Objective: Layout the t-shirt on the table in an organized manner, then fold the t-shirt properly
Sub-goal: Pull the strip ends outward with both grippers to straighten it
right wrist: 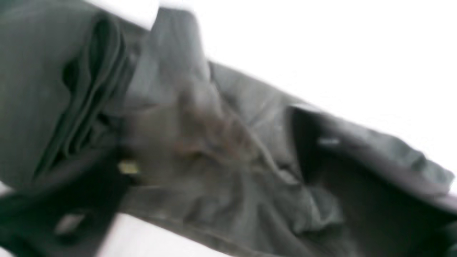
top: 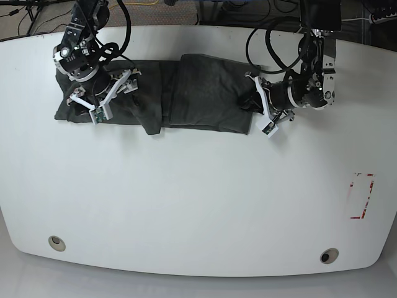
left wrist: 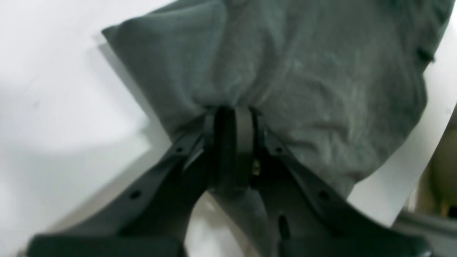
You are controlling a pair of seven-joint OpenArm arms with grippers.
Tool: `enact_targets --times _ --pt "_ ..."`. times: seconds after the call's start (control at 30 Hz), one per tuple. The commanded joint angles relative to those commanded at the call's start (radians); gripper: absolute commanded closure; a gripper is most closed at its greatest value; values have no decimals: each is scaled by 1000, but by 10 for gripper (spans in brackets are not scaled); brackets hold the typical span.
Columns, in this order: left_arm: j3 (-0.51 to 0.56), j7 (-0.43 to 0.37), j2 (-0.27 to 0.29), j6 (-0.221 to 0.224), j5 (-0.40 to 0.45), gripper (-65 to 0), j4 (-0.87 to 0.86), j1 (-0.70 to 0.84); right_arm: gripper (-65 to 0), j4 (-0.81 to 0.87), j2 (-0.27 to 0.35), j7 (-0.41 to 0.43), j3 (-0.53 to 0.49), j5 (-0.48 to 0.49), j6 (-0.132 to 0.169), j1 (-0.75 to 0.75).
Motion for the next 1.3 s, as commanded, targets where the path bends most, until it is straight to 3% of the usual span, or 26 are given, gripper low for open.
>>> enact_targets --times 0.2,0.4,0.7,0.87,1.03,1.3 --pt "-3 -8 -25 0 2 -54 -44 -11 -618 -23 3 -107 160 169 0 55" --pt "-5 -23 -54 0 2 -54 -97 -51 -604 -69 64 -261 331 308 0 132" --pt "-6 -25 -101 0 0 -54 -107 -72 -604 -249 178 -324 485 471 0 161" --pt "-12 -35 -130 0 -3 -56 -107 -72 -604 -391 209 -388 526 629 0 152" --pt "-12 -35 -132 0 0 -56 -106 -69 -575 -439 204 -391 528 761 0 110" --pt "-12 -35 -152 0 -5 -56 -104 -66 -555 -496 167 -385 488 786 0 104"
